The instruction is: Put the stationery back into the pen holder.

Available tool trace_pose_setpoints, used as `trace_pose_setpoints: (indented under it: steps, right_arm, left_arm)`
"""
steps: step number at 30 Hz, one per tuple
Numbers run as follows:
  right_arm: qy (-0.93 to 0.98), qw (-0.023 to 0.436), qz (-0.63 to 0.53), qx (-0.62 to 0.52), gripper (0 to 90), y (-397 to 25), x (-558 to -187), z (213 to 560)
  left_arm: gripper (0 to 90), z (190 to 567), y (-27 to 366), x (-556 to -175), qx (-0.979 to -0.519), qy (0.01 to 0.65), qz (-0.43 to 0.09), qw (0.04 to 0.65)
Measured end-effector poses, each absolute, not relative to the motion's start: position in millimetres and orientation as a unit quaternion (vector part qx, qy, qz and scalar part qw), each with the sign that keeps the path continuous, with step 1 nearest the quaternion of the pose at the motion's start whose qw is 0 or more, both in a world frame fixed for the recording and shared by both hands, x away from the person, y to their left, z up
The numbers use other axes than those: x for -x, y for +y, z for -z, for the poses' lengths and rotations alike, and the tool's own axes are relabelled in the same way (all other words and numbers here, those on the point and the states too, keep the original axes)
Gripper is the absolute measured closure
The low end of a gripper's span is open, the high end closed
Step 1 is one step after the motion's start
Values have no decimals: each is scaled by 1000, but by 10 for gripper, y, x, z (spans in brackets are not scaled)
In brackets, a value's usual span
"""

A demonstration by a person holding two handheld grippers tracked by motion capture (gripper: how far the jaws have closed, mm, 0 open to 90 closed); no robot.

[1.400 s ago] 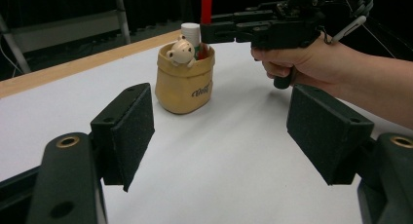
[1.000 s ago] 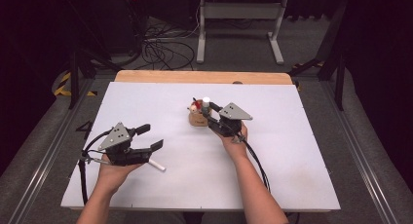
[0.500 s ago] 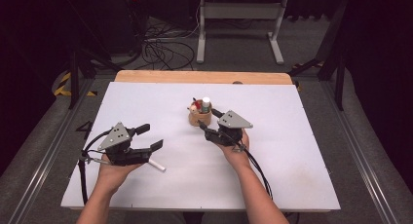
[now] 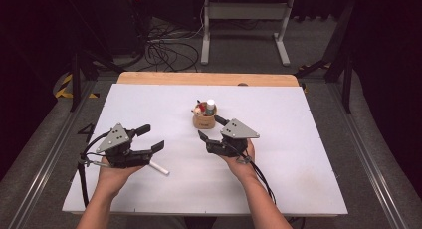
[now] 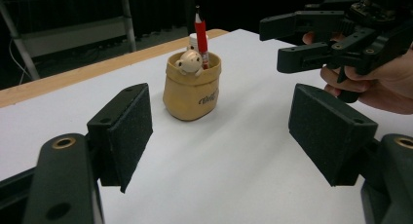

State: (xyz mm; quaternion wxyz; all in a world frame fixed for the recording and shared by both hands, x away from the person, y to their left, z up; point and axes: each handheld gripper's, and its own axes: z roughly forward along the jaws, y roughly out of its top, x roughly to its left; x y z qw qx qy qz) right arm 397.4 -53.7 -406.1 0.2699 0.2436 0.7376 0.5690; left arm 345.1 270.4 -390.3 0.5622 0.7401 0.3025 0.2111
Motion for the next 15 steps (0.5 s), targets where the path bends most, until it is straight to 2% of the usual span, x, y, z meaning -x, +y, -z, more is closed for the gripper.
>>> trace_pose_setpoints:
  steps: [15]
  right_arm:
    - [745,258,-572,-227,250,-377,-3915,4032]
  left_arm:
    - [248,3887,2815,-3454,-733,310,-218,565]
